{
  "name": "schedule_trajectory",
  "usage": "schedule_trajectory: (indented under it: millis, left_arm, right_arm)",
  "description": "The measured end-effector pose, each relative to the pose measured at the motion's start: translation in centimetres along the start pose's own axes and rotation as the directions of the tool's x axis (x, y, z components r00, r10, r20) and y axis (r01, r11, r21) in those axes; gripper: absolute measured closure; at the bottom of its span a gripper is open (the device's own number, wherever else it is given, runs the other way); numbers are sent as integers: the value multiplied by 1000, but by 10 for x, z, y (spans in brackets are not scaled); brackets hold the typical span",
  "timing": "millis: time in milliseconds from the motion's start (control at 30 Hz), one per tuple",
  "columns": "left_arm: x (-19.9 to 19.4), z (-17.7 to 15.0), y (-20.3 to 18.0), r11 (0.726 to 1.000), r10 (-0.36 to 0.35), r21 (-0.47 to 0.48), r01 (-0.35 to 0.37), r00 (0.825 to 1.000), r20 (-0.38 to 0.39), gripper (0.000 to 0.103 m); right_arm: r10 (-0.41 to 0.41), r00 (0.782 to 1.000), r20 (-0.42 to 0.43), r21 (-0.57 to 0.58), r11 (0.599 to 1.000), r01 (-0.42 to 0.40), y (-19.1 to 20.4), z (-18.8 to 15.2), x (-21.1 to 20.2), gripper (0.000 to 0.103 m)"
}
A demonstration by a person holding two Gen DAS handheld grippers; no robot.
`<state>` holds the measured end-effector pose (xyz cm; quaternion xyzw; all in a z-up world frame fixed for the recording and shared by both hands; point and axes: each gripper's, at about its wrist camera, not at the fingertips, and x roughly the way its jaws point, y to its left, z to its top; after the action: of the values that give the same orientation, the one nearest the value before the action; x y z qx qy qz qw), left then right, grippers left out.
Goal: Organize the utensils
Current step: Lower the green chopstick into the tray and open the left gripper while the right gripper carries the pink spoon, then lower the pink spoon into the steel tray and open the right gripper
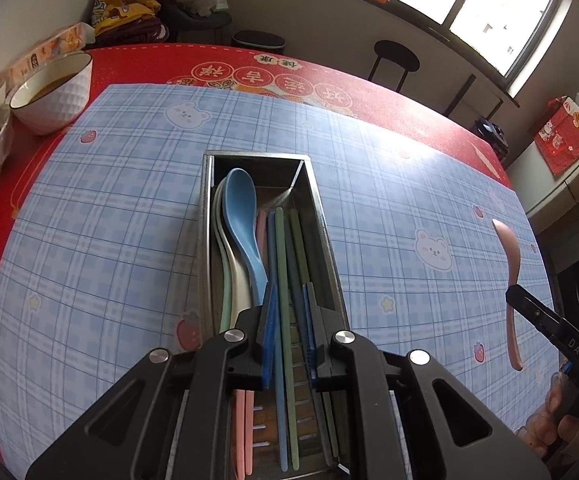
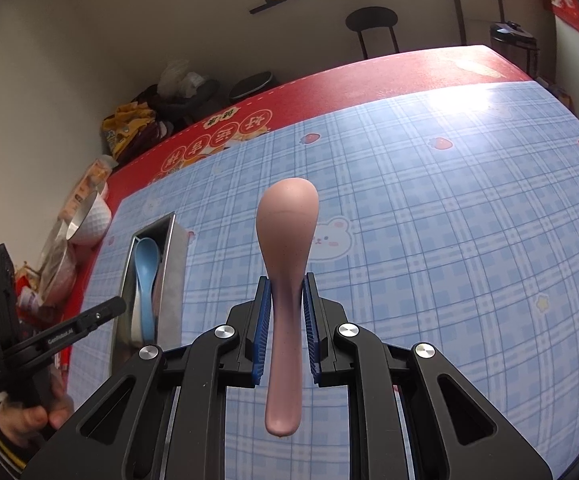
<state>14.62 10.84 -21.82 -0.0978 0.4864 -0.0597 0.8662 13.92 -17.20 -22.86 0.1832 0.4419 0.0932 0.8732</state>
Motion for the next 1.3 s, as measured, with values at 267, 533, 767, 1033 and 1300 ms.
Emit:
schedule_trajectory:
  millis: [267, 533, 767, 1033, 1300]
  left_arm:
    - [-33, -7, 20, 998, 61, 17, -62, 995, 76, 60]
    - [-50, -12, 44, 997, 72, 26, -75, 992, 102, 34]
    - [-59, -10, 65, 996, 84, 32, -89, 989, 123, 11]
    - [-59, -9, 83, 996, 76, 46, -81, 991, 110, 6]
    - [-61, -10, 104, 997, 80, 5, -81, 989, 124, 6]
  right_arm:
    - [57, 998, -37, -65, 996, -60, 40, -1, 17, 87]
    - [92, 991, -94, -135, 985, -105, 89, -6, 47, 87]
    - [93, 987, -127, -205, 972, -118, 133, -6, 79, 87]
    - [10, 989, -150, -298, 953, -55, 163, -3, 116, 87]
    - [-71, 982, -177, -339, 941, 7, 176, -8, 135, 87]
